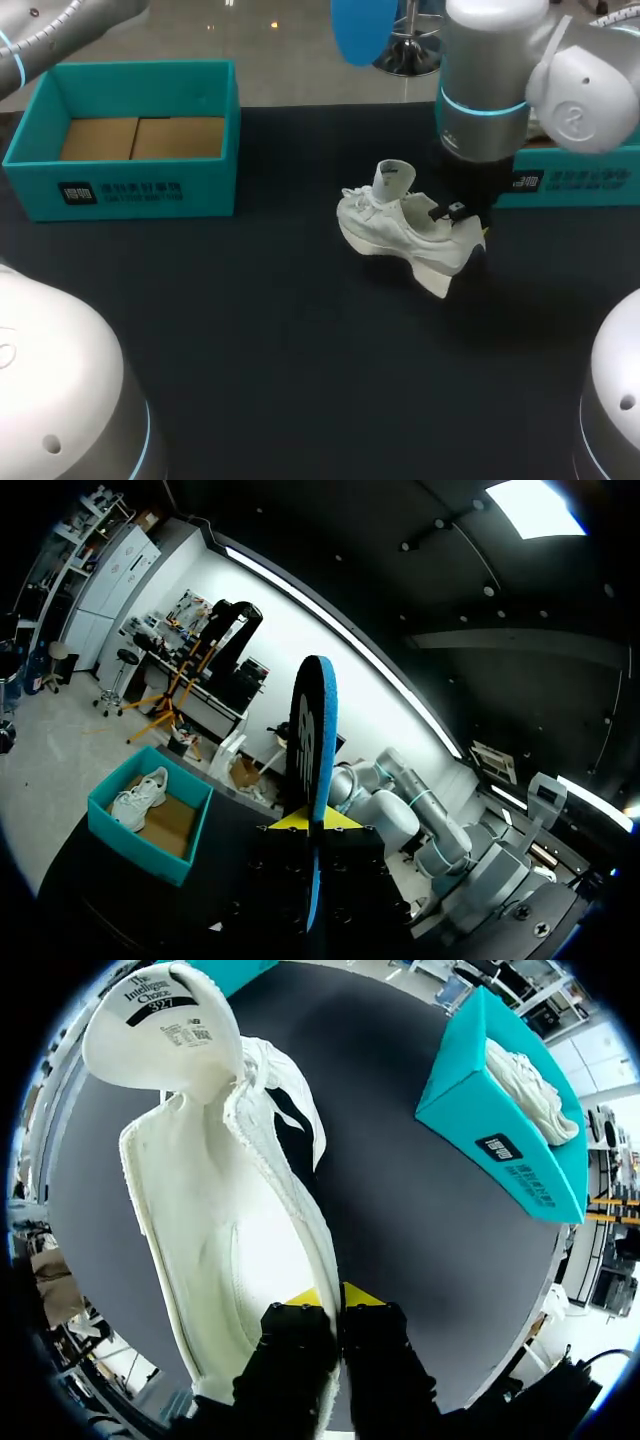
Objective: Take the shoe out of the shoebox, open the shoe tongue, remove and reinsert the insole, then place the shoe into the shoebox
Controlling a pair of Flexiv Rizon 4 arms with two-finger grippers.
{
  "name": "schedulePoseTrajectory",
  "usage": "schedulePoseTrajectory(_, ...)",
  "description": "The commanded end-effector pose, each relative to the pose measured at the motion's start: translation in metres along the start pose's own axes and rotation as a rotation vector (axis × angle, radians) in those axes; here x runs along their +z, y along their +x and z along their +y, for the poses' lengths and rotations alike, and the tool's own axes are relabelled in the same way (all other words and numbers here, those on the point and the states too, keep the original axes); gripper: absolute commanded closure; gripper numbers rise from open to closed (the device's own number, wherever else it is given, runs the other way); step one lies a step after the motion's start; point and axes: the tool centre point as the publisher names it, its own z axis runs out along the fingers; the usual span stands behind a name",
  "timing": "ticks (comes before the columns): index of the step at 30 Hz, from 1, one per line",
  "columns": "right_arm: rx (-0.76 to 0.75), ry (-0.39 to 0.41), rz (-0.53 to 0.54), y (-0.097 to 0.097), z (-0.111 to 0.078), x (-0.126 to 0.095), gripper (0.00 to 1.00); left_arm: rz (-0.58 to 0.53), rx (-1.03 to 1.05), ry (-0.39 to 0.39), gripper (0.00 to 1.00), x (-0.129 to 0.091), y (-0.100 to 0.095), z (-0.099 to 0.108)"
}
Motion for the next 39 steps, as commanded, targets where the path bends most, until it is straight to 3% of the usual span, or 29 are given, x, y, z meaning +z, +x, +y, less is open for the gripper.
schedulePoseTrajectory(1, 0.195, 0.089, -0.018, 0.005, 0.010, -0.001, 1.00, 0.000, 0.001, 0.003, 1.00, 0.000, 0.000, 0.001)
schedulePoseTrajectory(9, 0.195, 0.089, -0.018, 0.005, 0.010, -0.001, 1.00, 0.000, 0.001, 0.003, 1.00, 0.000, 0.000, 0.001)
schedulePoseTrajectory(10, 0.277, 0.086, -0.040, 0.006, 0.012, -0.002, 1.00, 0.000, 0.001, 0.003, 1.00, 0.000, 0.000, 0.001)
schedulePoseTrajectory(18, 0.476, -0.006, -0.012, 0.023, 0.009, -0.006, 1.00, 0.000, 0.001, 0.003, 1.00, 0.000, 0.000, 0.001)
schedulePoseTrajectory(29, 0.587, -0.094, 0.027, 0.037, -0.013, -0.001, 1.00, 0.000, 0.001, 0.003, 1.00, 0.000, 0.000, 0.001)
schedulePoseTrajectory(39, 0.604, -0.184, -0.048, 0.049, -0.024, 0.011, 1.00, 0.000, 0.001, 0.003, 1.00, 0.000, 0.000, 0.001)
